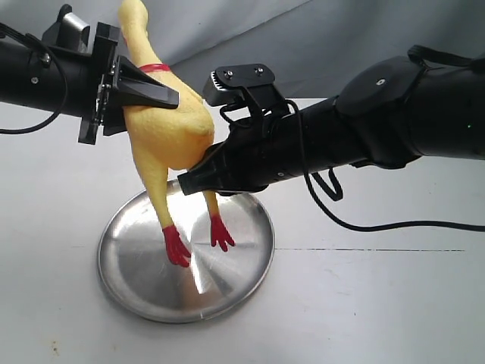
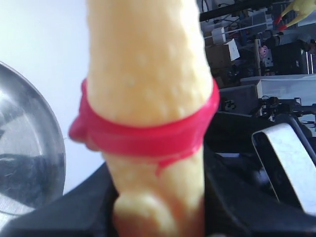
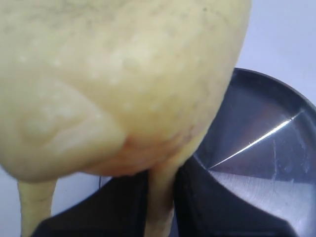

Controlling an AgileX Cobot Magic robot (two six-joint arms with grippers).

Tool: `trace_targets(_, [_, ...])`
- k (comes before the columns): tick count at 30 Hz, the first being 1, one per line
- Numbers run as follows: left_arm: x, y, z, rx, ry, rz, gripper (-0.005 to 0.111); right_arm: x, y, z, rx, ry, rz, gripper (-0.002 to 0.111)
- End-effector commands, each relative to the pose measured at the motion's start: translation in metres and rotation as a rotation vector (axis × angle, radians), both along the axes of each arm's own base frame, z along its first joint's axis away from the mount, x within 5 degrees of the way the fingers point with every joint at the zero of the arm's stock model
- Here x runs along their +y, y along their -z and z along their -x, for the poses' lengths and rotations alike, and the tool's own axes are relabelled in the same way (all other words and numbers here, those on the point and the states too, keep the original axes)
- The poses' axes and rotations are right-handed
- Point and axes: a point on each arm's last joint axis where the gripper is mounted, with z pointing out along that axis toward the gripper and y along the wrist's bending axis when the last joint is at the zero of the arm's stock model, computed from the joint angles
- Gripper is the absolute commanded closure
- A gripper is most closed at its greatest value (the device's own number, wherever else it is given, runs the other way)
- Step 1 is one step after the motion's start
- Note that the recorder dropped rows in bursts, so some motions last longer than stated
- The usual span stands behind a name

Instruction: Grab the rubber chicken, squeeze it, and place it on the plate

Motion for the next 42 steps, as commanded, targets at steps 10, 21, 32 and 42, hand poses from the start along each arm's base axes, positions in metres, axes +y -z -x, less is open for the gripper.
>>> trace_targets(10, [-0.005,-0.012,0.0,-0.094,0.016,0.07,0.014,0.002,-0.002,0.003,-0.005,-0.038,0.004,0.108])
trace_targets(21, [0.017,-0.009,-0.001,-0.083,-0.021,0.025,0.014,0.001,-0.002,0.003,-0.012,-0.042,0.012,0.108])
trace_targets(32, [0.023,-0.004,0.001,-0.056,-0.01,-0.028,0.014,0.001,-0.002,0.0,-0.026,-0.02,0.013,0.108])
trace_targets(42, [0.004,-0.004,0.003,-0.057,0.041,-0.021,0.014,0.0,-0.002,0.0,-0.03,-0.015,0.013,0.108])
